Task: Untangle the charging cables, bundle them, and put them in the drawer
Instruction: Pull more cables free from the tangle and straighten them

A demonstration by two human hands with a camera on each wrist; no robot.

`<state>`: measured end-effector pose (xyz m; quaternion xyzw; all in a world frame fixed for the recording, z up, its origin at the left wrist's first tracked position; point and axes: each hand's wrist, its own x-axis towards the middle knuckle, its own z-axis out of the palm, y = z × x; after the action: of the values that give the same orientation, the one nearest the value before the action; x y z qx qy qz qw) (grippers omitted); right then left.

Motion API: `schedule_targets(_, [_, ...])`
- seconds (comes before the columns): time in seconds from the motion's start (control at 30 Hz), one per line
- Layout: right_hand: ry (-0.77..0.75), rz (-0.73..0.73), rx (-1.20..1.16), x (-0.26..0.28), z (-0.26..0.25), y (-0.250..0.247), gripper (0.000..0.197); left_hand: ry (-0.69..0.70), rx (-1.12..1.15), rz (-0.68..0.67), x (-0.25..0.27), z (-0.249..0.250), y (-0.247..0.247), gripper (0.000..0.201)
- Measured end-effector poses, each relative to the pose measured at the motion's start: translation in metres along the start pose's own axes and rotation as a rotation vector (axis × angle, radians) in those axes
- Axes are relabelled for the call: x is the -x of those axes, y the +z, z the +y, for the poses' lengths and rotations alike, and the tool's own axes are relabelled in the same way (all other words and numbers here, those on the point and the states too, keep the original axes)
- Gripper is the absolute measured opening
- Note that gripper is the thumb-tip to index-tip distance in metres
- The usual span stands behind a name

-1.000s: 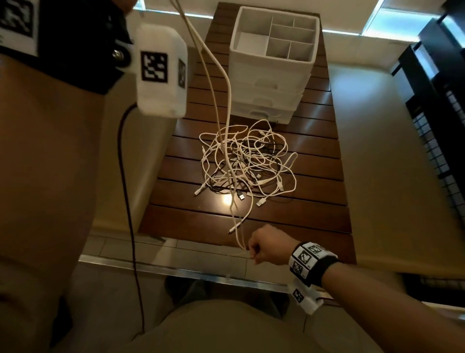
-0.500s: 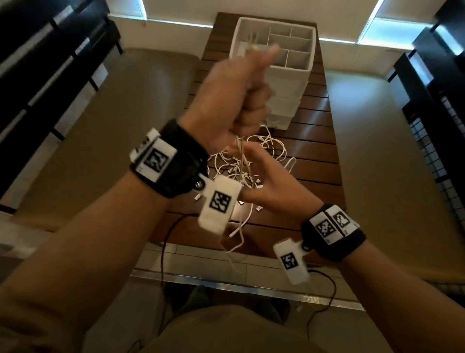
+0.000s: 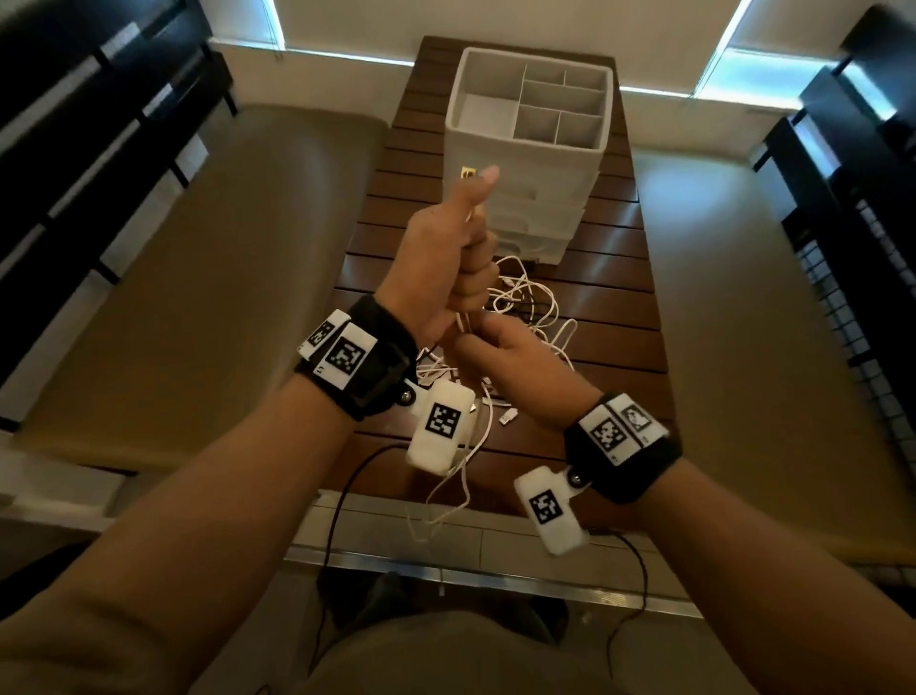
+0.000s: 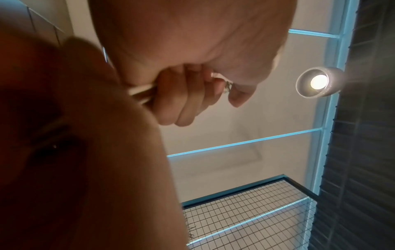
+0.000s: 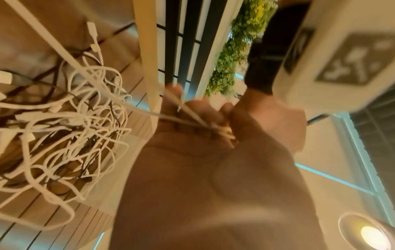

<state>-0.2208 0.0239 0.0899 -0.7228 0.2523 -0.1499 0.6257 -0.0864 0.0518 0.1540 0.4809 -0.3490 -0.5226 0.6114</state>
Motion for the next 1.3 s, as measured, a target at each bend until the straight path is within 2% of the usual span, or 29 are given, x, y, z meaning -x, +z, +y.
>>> schedule_targets(0.07, [-0.006,0.090,0.018,-0.005,0.004,0.010,0.027,-0.019,0.037,0.009,-0.004,0.001,-0.001,0.052])
schedule_targets(0.13, [-0.039,0.169,0.019,-0.010,0.010,0.019,0.035,-0.027,0.073,0.022,-0.007,0.001,-0.005,0.050])
schedule_targets(0.27, [-0.036,0.270,-0.028,-0.017,0.022,0.029,0.035,-0.001,0.107,0.008,-0.012,0.000,-0.011,0.045])
schedule_targets(0.43, [-0.008,0.269,0.020,-0.018,0.042,0.041,0.040,0.004,0.014,0.073,-0.010,-0.011,-0.009,0.053])
schedule_targets(0.53, [-0.003,0.317,0.025,-0.017,0.045,0.043,0.046,0.009,0.018,0.058,-0.012,-0.023,-0.012,0.047])
schedule_targets(0.63, [-0.007,0.379,-0.022,-0.020,0.051,0.039,0.044,-0.077,0.065,0.013,-0.012,-0.028,-0.020,0.036])
schedule_targets(0.7, [0.001,0.397,-0.042,-0.024,0.053,0.037,0.044,-0.139,0.068,-0.017,-0.011,-0.033,-0.024,0.038])
schedule_targets(0.97, [0.032,0.217,0.200,-0.030,0.055,0.026,0.043,-0.171,0.006,0.052,-0.020,-0.044,-0.020,0.048])
schedule_targets(1.1, [0.065,0.164,0.240,-0.027,0.058,0.026,0.040,-0.213,0.112,0.115,-0.030,-0.055,-0.026,0.047])
schedule_targets(1.23, [0.101,-0.011,0.214,-0.019,0.063,0.011,0.025,-0.222,0.181,0.106,-0.029,-0.055,-0.038,0.046])
schedule_targets(1.27, [0.086,0.039,0.166,-0.017,0.065,0.000,0.026,-0.210,0.176,0.112,-0.028,-0.054,-0.042,0.046])
schedule_targets(1.3, [0.083,0.151,0.093,-0.020,0.068,-0.014,0.024,-0.193,0.170,0.121,-0.027,-0.052,-0.046,0.046])
